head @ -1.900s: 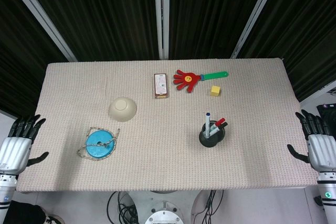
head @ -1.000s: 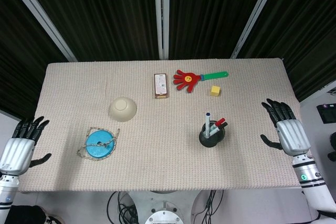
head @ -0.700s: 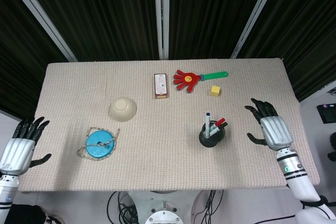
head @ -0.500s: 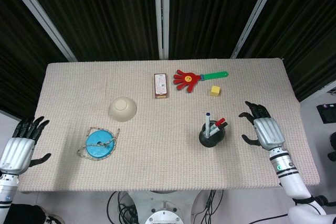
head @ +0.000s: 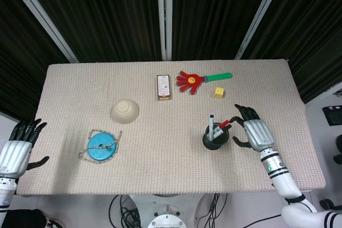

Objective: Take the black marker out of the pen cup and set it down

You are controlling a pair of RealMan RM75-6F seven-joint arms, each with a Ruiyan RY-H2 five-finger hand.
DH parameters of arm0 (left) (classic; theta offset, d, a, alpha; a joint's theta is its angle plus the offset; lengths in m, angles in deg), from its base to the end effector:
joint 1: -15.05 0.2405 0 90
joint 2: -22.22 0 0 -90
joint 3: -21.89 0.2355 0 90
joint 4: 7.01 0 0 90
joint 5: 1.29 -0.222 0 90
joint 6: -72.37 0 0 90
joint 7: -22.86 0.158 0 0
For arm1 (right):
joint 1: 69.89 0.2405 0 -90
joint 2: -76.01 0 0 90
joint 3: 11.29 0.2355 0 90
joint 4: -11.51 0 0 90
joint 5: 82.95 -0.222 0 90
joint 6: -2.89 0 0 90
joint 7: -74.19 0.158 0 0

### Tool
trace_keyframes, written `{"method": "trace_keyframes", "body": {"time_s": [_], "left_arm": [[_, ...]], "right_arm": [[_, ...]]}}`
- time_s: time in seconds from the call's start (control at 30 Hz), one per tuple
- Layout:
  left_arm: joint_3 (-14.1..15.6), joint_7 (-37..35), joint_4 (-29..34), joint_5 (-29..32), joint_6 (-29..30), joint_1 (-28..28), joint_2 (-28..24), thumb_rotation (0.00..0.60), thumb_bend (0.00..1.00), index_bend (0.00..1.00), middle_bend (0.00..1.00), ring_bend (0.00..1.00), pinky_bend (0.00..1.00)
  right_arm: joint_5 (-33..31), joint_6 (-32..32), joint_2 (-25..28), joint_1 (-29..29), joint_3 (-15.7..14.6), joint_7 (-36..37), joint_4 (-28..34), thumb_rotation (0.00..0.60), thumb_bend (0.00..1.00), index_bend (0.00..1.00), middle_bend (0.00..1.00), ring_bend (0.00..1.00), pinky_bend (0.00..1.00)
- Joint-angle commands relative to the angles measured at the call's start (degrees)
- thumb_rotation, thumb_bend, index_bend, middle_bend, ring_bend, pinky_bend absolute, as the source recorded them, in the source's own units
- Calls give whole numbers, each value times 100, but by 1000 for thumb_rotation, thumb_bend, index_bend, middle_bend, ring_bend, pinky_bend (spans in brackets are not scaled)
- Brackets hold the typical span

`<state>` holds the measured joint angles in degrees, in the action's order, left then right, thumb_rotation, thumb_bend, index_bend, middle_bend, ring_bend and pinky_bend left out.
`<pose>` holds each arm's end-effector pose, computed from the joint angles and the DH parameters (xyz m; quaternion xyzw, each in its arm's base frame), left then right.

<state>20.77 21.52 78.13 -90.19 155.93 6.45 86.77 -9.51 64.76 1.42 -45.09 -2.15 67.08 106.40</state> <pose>-0.3070 0.2099 0.1391 -0.6454 -0.3439 -0.3708 0.5725 -0.2094 -0.2943 0.0429 0.6633 -0.4485 0.3922 0.4528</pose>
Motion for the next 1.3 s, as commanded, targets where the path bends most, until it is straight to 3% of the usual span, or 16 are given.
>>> {"method": "trace_keyframes", "body": {"time_s": [0.03, 0.4, 1.3], "left_arm": [[0, -12, -17, 6, 12, 12, 5, 600, 130, 103, 42, 0, 0], [-4, -36, -54, 18, 11, 18, 23, 600, 131, 103, 43, 0, 0], [-7, -56, -93, 40, 9, 33, 36, 600, 131, 102, 43, 0, 0]], "right_arm": [[-1, 11, -20, 26, 10, -19, 24, 600, 238, 350, 0, 0, 0], [-61, 64, -93, 107, 12, -127, 15, 600, 295, 426, 0, 0, 0], [-41, 170, -167, 162, -64, -127, -13, 600, 301, 524, 11, 0, 0]]}}
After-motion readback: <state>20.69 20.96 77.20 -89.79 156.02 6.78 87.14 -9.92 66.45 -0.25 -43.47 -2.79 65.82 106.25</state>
